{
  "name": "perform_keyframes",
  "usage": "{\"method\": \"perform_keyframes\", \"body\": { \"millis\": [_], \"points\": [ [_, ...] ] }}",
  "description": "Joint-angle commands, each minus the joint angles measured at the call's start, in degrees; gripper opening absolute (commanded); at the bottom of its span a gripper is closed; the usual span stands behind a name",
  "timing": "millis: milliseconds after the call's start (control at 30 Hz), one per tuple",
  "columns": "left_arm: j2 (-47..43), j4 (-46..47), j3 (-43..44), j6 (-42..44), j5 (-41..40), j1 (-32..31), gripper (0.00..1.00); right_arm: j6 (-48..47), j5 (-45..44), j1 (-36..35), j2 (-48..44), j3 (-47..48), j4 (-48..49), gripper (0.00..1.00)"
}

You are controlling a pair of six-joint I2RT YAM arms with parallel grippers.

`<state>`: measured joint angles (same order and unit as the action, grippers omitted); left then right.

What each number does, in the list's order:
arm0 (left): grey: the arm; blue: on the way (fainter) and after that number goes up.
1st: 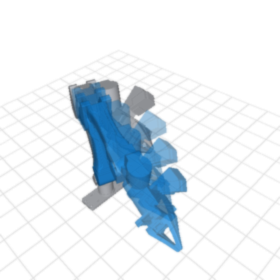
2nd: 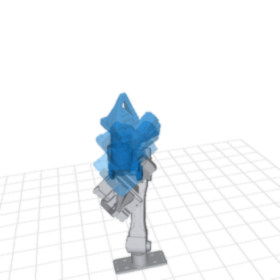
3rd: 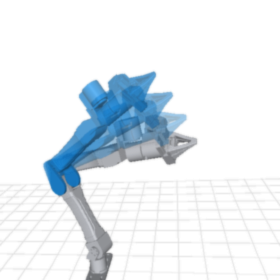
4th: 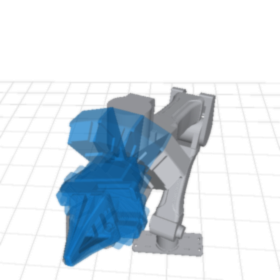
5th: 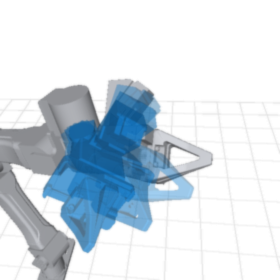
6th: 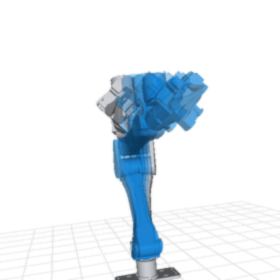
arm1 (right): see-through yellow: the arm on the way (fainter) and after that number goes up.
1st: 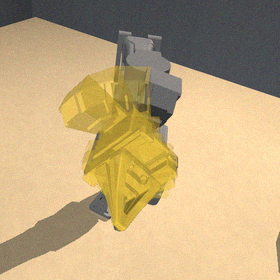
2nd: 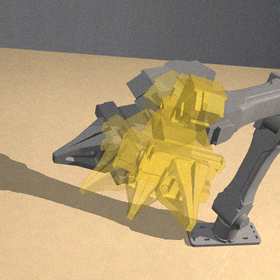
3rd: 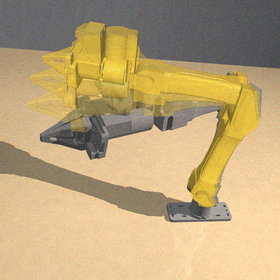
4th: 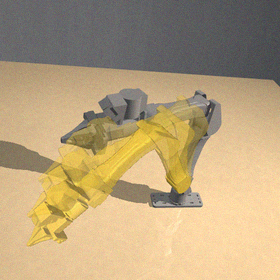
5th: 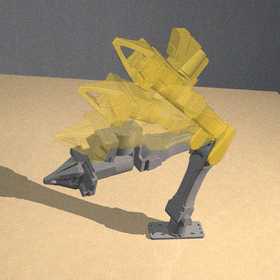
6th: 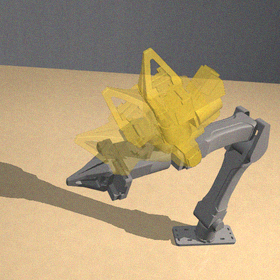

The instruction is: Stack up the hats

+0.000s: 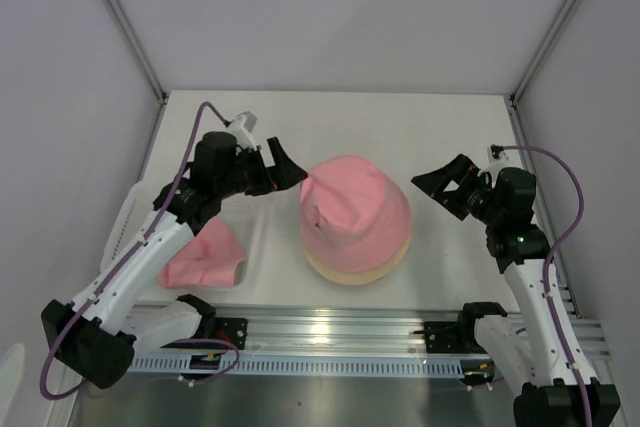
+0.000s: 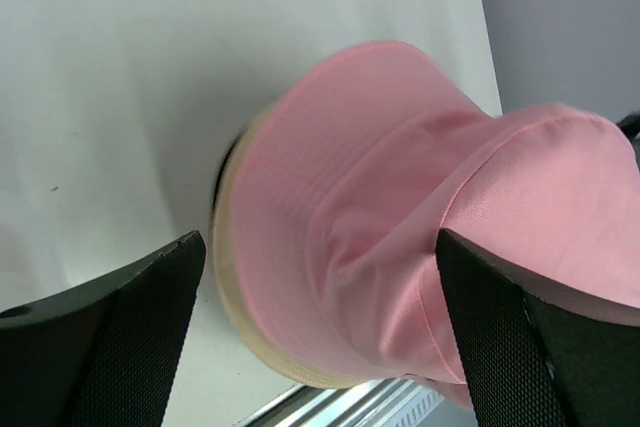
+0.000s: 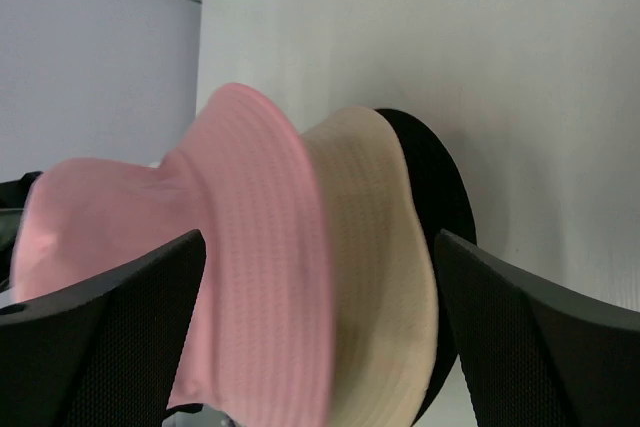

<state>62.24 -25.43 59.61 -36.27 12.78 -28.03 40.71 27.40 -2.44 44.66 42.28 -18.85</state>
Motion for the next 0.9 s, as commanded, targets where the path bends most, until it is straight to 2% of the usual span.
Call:
{"method": "perform_keyframes", "body": {
  "millis": [0,33,167,267,400,500,567,700,867],
  "points": [
    [-4.84,-0.42,-4.05,-5.81,0.58,6.39,0.98,6.92,0.37,0.15,2.35,-3.86,7.23,1.0],
    [-5.54,0.63,-6.24,-7.05,1.8,6.58,0.97,7.97,0.81,0.15,2.44,-5.27,10.99,0.99],
    [-8.79,7.58,-14.41,-14.24,4.27,6.59,0.95,7.9,2.21,-0.02,3.41,-4.85,13.49,1.0],
    [-9.41,13.2,-17.59,-15.14,7.08,6.59,0.94,6.49,3.62,-0.11,3.76,-4.05,13.32,1.0],
    [-10.47,16.29,-17.34,-12.51,9.9,6.59,0.94,4.47,2.23,-0.11,2.27,-2.82,10.69,0.98],
    [-10.03,13.92,-16.72,-11.45,8.85,6.59,0.94,7.53,3.01,-0.11,2.09,-3.52,11.46,0.92],
    [-9.16,13.04,-16.99,-12.93,7.1,6.59,0.91,13.57,4.23,-0.37,2.44,-4.92,11.47,0.89],
    [-7.92,17.24,-20.41,-17.68,6.2,6.59,0.88,24.49,2.76,-3.71,-0.62,-12.73,23.11,0.83],
    [-6.26,19.89,-20.95,-18.23,7.79,6.59,0.86,24.6,-0.85,-8.19,-1.34,-13.46,20.88,0.83]
  ]
}}
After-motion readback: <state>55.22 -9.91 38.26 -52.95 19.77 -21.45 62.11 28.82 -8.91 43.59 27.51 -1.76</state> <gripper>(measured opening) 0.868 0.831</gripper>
